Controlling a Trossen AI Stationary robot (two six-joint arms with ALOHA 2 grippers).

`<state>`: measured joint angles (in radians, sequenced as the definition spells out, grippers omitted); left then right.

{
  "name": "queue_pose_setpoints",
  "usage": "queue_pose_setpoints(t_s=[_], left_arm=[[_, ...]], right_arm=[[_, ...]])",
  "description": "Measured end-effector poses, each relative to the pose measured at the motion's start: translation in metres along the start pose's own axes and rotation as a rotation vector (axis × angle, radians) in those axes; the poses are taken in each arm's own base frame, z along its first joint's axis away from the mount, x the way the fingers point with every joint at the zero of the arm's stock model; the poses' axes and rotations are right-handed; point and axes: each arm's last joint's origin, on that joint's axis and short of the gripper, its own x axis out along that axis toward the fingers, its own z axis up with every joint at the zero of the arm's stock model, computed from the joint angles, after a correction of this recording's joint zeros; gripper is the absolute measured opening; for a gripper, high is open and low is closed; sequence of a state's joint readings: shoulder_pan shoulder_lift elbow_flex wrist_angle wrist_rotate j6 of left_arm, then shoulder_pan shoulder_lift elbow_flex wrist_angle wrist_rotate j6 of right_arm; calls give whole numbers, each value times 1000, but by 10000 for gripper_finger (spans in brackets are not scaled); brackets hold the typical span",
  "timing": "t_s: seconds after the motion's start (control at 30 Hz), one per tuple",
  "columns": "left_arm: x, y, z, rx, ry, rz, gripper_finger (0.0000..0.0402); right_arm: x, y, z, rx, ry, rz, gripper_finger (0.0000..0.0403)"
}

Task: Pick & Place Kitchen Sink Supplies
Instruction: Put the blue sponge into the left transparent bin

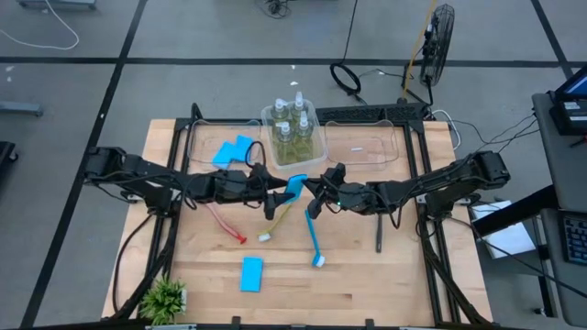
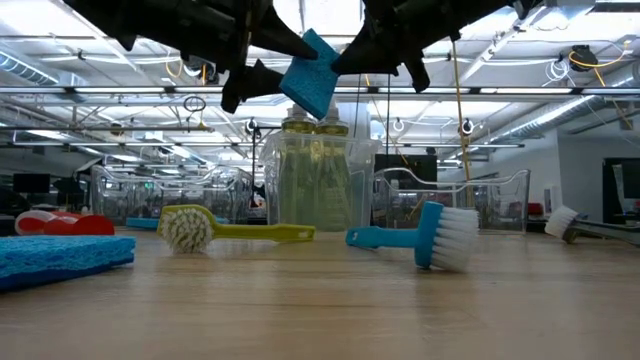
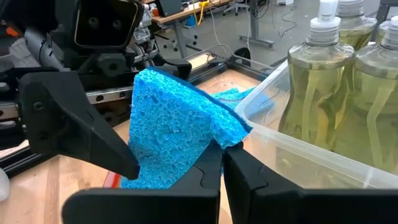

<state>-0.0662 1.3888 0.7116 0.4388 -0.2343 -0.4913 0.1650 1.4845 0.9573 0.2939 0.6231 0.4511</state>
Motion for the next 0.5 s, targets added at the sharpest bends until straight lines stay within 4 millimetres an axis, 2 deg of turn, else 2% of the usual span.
queue_pose_setpoints(t_s=[0.13, 0.37, 0.5], left_arm=[[0, 0, 0, -10, -1, 1, 188], [0, 0, 0, -16, 5, -3, 24], [0, 0, 0, -45, 9, -9, 16]], right_arm=[[0, 1, 0, 1, 10, 23, 0], [0, 1, -1, 1, 21, 44, 0], [0, 2, -1, 0, 27, 54, 0]])
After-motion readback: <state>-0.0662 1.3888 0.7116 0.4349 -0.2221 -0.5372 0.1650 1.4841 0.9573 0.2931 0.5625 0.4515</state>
